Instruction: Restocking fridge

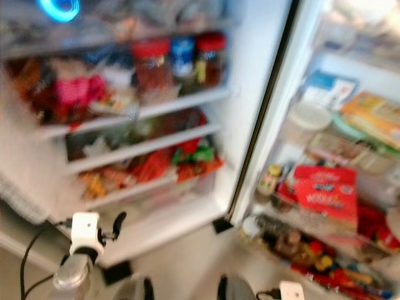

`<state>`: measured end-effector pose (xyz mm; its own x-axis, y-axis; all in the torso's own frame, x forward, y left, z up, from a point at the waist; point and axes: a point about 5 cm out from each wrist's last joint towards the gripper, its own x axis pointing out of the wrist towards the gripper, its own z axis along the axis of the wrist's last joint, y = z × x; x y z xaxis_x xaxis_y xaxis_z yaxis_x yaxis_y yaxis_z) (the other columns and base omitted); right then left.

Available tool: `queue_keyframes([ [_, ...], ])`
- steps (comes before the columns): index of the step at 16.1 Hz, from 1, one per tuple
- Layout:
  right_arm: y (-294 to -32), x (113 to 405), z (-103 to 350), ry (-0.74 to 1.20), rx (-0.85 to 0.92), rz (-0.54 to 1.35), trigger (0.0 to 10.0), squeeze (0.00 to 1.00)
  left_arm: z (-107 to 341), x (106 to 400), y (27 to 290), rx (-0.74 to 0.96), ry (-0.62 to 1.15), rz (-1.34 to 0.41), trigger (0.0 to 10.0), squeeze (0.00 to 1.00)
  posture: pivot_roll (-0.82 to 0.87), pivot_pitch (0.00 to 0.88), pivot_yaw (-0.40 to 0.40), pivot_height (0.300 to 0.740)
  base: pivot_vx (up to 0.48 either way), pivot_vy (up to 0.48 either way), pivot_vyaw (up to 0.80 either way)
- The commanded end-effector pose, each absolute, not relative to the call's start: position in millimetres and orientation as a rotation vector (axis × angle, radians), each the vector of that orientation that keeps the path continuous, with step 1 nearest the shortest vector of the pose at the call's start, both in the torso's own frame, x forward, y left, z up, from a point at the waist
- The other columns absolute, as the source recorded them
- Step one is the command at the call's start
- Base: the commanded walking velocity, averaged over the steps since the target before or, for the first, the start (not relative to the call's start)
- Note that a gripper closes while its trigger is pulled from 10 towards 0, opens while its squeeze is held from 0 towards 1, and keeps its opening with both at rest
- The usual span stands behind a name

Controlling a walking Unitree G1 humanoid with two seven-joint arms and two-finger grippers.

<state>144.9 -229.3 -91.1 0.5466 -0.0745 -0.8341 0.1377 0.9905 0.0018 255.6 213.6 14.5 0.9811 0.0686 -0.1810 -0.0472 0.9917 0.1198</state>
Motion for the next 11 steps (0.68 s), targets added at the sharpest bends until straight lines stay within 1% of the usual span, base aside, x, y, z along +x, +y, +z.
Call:
queue_keyframes([
  [1,-227.1,141.7,-92.8,0.997,0.074,-0.119,10.0,0.00,8.9,251.6,211.8,0.123,0.218,0.051,10.0,0.00,0.05,0.083,0.002,0.643,-0.296,0.000,0.00],
  [4,-226.7,141.9,-92.8,0.997,0.076,-0.118,10.0,0.00,8.0,250.4,214.0,0.127,0.226,0.057,10.0,0.00,0.05,0.084,0.004,0.643,-0.296,0.000,0.00],
  [6,-226.2,142.0,-92.9,0.998,0.075,-0.116,10.0,0.00,-0.7,245.3,218.0,0.134,0.283,0.070,10.0,0.00,0.05,0.080,0.005,0.643,0.000,0.000,0.00],
  [9,-225.4,142.5,-92.9,0.998,0.075,-0.114,10.0,0.00,-19.5,237.8,222.9,0.127,0.414,0.086,10.0,0.00,0.05,0.076,0.005,0.643,0.000,0.000,0.00],
  [11,-225.1,142.9,-92.8,0.997,0.074,-0.112,10.0,0.00,-37.4,226.5,229.0,0.112,0.565,0.110,10.0,0.00,0.06,0.070,0.003,0.643,0.000,0.000,0.00],
])
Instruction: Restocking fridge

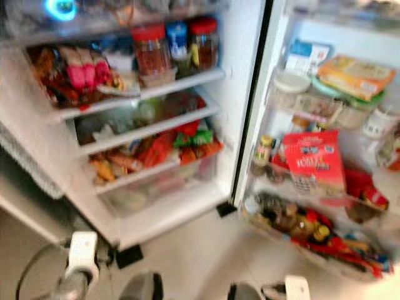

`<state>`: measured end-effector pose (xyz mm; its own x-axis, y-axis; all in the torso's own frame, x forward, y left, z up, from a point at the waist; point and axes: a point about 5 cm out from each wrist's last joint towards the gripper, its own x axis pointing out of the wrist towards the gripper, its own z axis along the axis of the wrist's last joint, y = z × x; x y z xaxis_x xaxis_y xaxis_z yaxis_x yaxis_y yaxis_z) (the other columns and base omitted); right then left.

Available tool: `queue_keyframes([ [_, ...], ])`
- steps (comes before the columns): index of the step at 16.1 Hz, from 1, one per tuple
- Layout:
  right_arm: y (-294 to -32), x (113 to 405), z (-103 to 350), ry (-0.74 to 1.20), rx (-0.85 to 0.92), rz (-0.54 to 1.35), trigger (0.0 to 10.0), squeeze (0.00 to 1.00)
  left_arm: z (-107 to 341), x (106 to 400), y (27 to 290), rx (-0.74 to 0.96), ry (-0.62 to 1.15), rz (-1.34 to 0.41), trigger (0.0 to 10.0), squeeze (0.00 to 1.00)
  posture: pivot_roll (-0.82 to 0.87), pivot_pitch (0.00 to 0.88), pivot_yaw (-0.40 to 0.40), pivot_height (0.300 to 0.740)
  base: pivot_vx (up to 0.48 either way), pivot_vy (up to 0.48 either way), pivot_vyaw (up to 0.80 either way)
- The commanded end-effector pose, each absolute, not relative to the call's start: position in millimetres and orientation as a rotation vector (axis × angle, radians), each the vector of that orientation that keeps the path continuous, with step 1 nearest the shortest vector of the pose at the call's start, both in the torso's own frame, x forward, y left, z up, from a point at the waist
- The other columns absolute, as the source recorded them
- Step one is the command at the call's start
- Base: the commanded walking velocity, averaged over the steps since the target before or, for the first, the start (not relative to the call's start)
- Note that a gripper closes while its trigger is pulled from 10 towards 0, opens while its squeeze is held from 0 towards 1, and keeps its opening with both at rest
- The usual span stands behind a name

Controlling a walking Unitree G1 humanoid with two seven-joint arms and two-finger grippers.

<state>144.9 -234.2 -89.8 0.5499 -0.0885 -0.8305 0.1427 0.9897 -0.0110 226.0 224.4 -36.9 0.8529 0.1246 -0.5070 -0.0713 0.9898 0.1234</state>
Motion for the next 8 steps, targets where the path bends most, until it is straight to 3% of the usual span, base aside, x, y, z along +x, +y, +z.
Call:
queue_keyframes([
  [1,-224.8,143.1,-92.8,0.997,0.073,-0.111,10.0,0.00,-42.9,221.9,230.1,0.119,0.611,0.109,10.0,0.00,0.06,0.068,0.003,0.643,0.000,0.000,0.00],
  [3,-224.5,143.2,-92.9,0.999,0.072,-0.110,10.0,0.00,-52.5,212.6,229.9,0.140,0.695,0.096,10.0,0.00,0.06,0.062,0.005,0.643,0.000,0.000,0.00],
  [8,-221.4,142.4,-93.9,0.997,0.082,-0.116,10.0,0.00,-65.2,198.6,224.6,0.124,0.785,0.102,10.0,0.00,0.03,0.039,0.020,0.643,0.000,0.309,0.00],
])
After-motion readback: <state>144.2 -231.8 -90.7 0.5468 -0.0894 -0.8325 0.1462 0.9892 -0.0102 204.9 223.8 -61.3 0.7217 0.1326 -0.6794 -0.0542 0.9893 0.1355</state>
